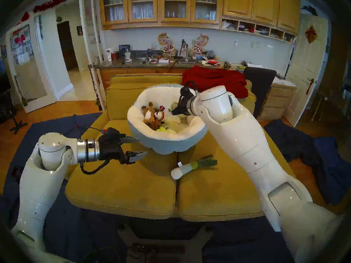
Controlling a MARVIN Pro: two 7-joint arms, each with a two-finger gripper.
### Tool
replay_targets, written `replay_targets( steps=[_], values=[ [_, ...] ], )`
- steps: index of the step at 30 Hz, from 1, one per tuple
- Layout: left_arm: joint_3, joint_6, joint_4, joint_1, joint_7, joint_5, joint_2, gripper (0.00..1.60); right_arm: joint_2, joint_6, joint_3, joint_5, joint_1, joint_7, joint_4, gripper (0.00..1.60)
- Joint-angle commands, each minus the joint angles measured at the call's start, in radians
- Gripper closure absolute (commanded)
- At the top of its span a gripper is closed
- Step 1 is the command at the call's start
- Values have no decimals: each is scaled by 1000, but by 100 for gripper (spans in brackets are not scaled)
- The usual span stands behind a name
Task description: Put toys into dog bed
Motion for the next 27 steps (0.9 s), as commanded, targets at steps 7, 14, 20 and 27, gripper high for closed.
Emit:
replay_targets(
  steps=[7,14,20,27],
  values=[
    [-13,0,-20,-23,0,-4,1,0,6,-4,-41,-82,146,62,49,0],
    [-14,0,-20,-23,-1,-2,0,0,95,-4,-70,-67,203,147,20,0],
    [-14,-1,-20,-23,-2,-1,-1,0,167,-4,-30,-58,191,237,-54,0],
    [-15,0,-20,-23,-3,0,-2,0,252,-4,-1,-70,141,363,-148,0]
  ],
)
